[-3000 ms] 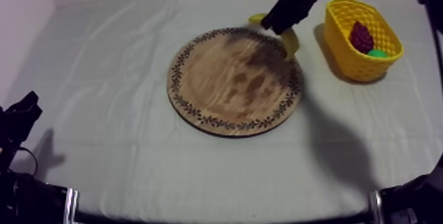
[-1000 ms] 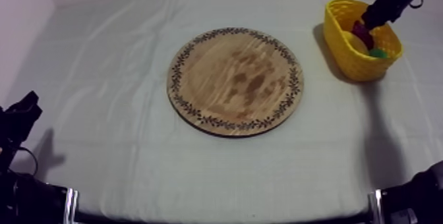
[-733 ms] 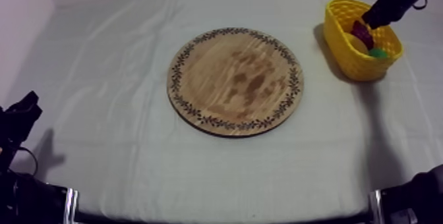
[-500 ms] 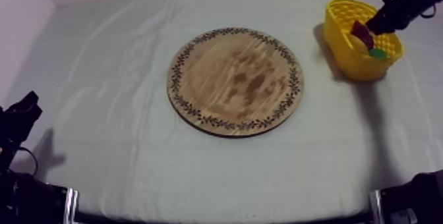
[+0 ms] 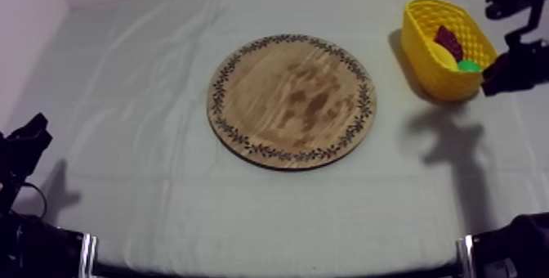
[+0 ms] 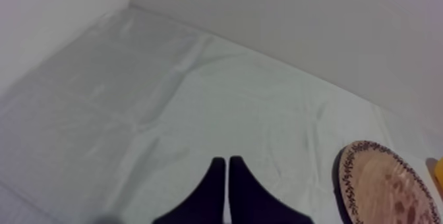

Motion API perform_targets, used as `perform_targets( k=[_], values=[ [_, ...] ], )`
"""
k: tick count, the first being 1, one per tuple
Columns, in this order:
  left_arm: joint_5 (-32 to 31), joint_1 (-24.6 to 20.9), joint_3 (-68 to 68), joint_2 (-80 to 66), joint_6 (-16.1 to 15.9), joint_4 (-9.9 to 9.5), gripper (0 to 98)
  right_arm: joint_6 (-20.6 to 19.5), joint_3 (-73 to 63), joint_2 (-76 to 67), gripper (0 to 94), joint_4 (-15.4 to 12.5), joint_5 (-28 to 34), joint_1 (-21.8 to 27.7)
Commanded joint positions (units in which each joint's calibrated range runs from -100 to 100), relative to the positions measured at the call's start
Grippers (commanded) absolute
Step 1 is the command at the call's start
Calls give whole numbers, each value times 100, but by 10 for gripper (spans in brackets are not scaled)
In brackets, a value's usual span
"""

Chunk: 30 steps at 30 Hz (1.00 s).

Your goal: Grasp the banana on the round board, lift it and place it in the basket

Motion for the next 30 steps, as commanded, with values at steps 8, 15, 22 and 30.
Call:
perform_targets(
  k=[8,15,22,30],
  values=[
    [3,-3,0,0,1,1,1,-473,1655,-3560,83,374,83,-438],
    [3,-3,0,0,1,1,1,-767,2109,-5321,99,532,182,-637],
    [3,-3,0,0,1,1,1,-815,2322,-6034,112,474,167,-742],
    [3,-3,0,0,-1,1,1,-1116,3425,-6104,116,352,-931,-644]
  ],
)
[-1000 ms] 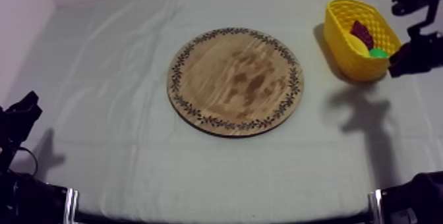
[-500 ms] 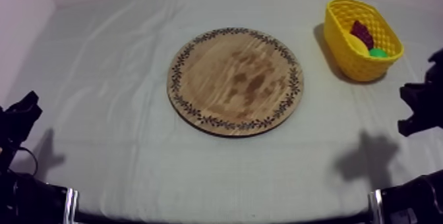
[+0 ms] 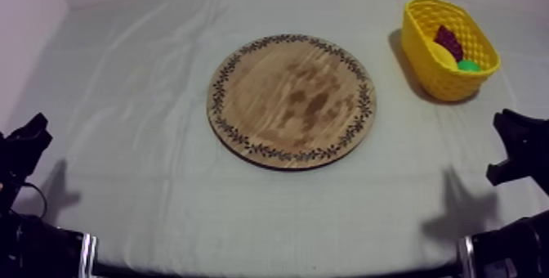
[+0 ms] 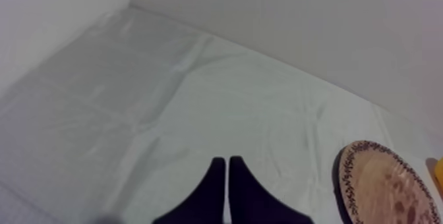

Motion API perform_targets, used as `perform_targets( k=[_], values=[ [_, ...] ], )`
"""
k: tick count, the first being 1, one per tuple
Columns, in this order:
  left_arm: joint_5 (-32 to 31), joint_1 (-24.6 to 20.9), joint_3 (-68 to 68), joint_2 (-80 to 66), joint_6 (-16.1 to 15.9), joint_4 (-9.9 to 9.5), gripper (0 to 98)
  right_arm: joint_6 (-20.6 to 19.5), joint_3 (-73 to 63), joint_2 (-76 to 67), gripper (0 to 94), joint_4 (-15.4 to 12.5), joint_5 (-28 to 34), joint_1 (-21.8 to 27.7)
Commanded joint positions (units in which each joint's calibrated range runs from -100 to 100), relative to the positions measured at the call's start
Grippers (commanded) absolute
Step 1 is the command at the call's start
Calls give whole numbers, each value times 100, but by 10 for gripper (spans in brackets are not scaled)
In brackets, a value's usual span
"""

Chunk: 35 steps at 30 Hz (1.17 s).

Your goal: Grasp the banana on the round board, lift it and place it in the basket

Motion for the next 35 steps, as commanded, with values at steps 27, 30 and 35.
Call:
perform_targets(
  k=[27,30,35],
  values=[
    [3,-3,0,0,1,1,1,-73,617,-9,5,49,-704,47],
    [3,-3,0,0,1,1,1,-72,617,-9,5,49,-704,47],
    [3,-3,0,0,1,1,1,-72,617,-9,5,49,-704,47]
  ],
)
